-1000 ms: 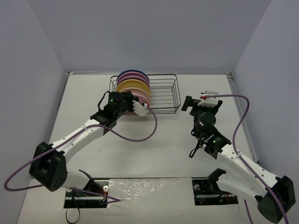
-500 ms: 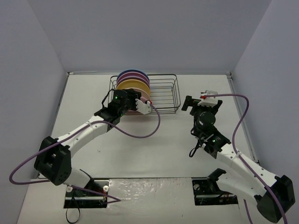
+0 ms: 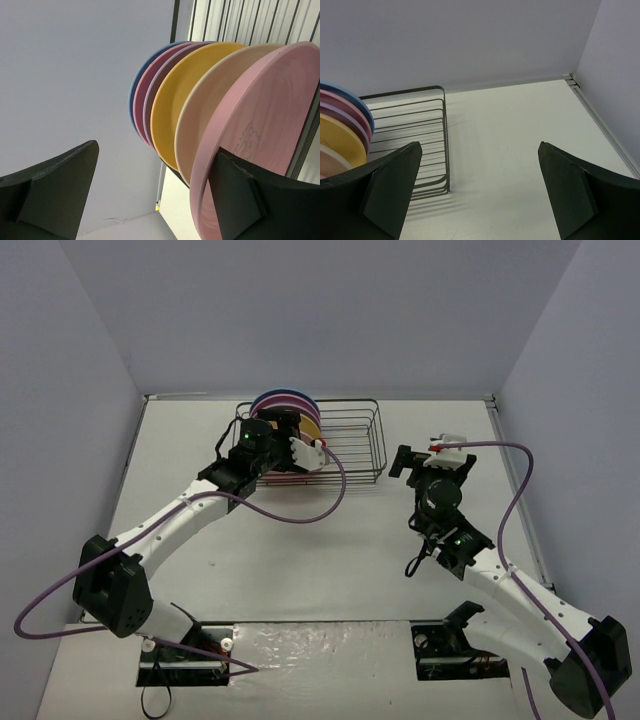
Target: Load the plates into the dish rack
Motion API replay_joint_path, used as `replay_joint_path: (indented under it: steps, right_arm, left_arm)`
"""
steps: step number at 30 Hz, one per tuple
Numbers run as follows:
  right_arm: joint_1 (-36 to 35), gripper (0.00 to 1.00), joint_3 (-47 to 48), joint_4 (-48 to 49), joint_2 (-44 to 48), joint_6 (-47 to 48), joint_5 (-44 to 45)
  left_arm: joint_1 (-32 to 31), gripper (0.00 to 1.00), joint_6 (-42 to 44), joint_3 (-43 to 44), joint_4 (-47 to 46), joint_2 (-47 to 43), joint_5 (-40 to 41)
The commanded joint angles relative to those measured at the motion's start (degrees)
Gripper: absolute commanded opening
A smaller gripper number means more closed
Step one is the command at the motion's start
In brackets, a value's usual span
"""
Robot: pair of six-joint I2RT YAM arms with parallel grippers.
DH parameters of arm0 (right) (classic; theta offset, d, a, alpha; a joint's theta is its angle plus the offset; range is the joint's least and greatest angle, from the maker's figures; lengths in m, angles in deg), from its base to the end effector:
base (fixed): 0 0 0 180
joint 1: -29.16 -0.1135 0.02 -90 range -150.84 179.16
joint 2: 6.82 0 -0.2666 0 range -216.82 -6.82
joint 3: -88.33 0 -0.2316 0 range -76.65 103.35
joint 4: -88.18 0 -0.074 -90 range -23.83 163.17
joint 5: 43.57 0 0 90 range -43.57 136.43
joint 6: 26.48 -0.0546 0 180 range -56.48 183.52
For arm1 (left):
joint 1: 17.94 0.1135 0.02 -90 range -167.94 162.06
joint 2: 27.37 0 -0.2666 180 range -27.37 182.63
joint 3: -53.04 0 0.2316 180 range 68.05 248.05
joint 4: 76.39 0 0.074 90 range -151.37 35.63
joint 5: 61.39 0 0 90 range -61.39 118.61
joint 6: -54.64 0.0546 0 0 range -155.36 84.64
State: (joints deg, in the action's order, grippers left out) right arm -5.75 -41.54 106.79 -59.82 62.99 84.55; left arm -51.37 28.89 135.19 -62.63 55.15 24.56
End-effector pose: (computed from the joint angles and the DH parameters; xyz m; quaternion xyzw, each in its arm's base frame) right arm 0.1861 0.0888 0.3465 0.0801 0.6220 0.0416 0.7778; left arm 0.2828 -0.1913 0.3450 0.6077 0.5024 0.1364 0.5997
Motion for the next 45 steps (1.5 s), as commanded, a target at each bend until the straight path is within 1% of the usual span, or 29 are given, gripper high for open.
replay_joint_path:
  steps: [1, 4, 9, 12, 16, 17, 18, 19, 21, 22, 25, 29, 30, 31, 33, 34, 35, 39, 43, 45]
  right_arm:
    - [0.5, 1.00, 1.3, 5.1, 1.7, -0.1, 0.7]
    - [0.6, 1.00, 1.2, 5.0, 2.3, -0.3, 0.7]
    - [0.6, 1.00, 0.8, 4.2, 3.8, -0.9, 0.7]
    - [0.6, 1.00, 1.0, 3.9, 4.2, -1.0, 0.9]
    - [0.7, 1.00, 1.2, 3.5, 4.1, -1.0, 1.1]
    - [0.7, 1.00, 1.2, 3.5, 4.1, -1.0, 1.1]
    - [0.8, 1.00, 1.2, 3.5, 4.0, -1.0, 1.1]
    - [0.7, 1.00, 1.3, 3.5, 3.8, -1.0, 1.1]
    - [0.8, 1.00, 1.3, 3.5, 3.5, -0.9, 1.4]
    - [0.8, 1.00, 1.3, 3.6, 3.3, -0.9, 1.5]
    - [0.8, 1.00, 1.6, 3.7, 2.5, -0.8, 1.7]
    - [1.0, 1.00, 1.7, 3.7, 1.7, -0.8, 1.8]
    - [1.2, 1.00, 1.8, 3.7, 1.6, -0.8, 1.8]
    - [1.2, 1.00, 1.8, 3.6, 1.5, -0.8, 1.8]
    - [1.2, 1.00, 1.7, 3.6, 1.7, -0.8, 1.9]
    - [1.3, 1.00, 1.7, 3.7, 1.7, -0.8, 1.9]
    - [1.3, 1.00, 1.7, 3.7, 1.8, -0.8, 1.9]
    - [1.4, 1.00, 1.6, 3.8, 1.6, -1.0, 1.7]
    - [1.6, 1.00, 1.8, 3.9, 1.0, -0.8, 1.6]
    - [1.6, 1.00, 1.9, 3.8, 0.9, -0.7, 1.8]
  left_arm:
    - [-0.3, 0.92, -3.3, 6.6, 4.9, -4.4, -3.8]
    - [-0.1, 0.92, -3.3, 7.9, 7.9, -5.1, -6.3]
    - [-0.1, 0.93, -3.1, 8.4, 8.8, -1.3, -3.0]
    - [0.6, 0.93, -3.9, 9.0, 9.1, 0.2, -4.3]
    - [1.0, 0.92, -3.0, 10.4, 11.9, 2.3, -5.5]
    - [1.0, 0.90, -3.0, 10.5, 12.0, 2.9, -5.6]
    - [1.0, 0.85, -2.8, 10.5, 11.9, 3.1, -5.4]
    - [1.1, 0.82, -2.8, 10.3, 11.8, 3.4, -5.4]
    - [1.0, 0.69, -2.9, 10.0, 12.0, 4.2, -5.4]
    - [1.0, 0.67, -2.9, 9.8, 12.0, 4.3, -5.7]
    - [1.0, 0.60, -3.4, 9.0, 11.4, 4.7, -6.2]
    - [1.1, 0.60, -3.8, 9.6, 12.2, 5.6, -6.2]
    - [1.1, 0.60, -3.8, 10.1, 13.4, 5.7, -6.4]
    - [1.1, 0.62, -3.7, 10.5, 14.4, 5.9, -6.6]
    - [1.1, 0.82, -3.4, 11.3, 16.0, 5.7, -6.8]
    - [1.1, 0.92, -2.9, 12.3, 18.4, 5.8, -7.4]
    - [1.0, 0.97, -2.5, 13.2, 20.4, 5.9, -7.7]
    - [1.3, 0.97, -2.5, 17.8, 27.4, 7.2, -9.6]
    - [2.0, 0.97, -4.2, 21.9, 31.1, 7.3, -12.9]
    - [2.1, 0.97, -3.3, 24.5, 35.8, 7.2, -14.9]
